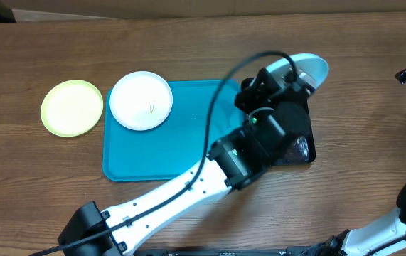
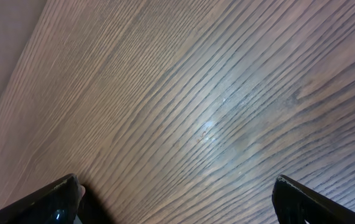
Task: Clean dirty plates on tray and stack at the side
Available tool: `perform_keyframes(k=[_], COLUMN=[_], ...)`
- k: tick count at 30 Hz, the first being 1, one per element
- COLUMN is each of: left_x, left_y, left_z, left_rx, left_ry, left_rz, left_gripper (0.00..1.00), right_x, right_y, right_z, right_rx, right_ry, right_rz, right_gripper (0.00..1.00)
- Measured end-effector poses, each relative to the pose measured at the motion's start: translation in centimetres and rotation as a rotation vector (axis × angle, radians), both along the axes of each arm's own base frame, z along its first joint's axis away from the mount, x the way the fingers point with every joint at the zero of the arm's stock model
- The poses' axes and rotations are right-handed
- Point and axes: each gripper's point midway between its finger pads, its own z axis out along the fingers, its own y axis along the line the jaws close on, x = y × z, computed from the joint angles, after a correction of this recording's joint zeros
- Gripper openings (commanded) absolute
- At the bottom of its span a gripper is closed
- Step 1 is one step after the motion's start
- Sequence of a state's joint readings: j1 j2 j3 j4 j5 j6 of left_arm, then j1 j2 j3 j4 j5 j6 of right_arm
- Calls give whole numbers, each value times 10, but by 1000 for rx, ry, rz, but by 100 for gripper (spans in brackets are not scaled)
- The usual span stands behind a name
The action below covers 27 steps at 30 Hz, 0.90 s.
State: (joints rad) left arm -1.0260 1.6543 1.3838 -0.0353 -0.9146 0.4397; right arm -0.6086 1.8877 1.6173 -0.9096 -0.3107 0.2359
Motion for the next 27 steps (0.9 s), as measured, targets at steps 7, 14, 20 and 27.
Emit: perform_keyframes(k=[7,14,20,27], left_x=[-12,-11,-12,-13], left_y=[-10,-2,-2,2], left_z=[21,24,20,5], left_rx=[50,91,139,196], left_ry=[-80,-95,-85,-41], left_rz=[-7,36,30,26], left_gripper=[4,4,4,4], right_x=[0,0,0,0], right_y=[0,0,0,0], right_z=[0,0,0,0], right_rx=[0,0,0,0], right_ry=[0,0,0,1], right_rz=[0,0,-1,0], right_gripper=[100,100,100,100])
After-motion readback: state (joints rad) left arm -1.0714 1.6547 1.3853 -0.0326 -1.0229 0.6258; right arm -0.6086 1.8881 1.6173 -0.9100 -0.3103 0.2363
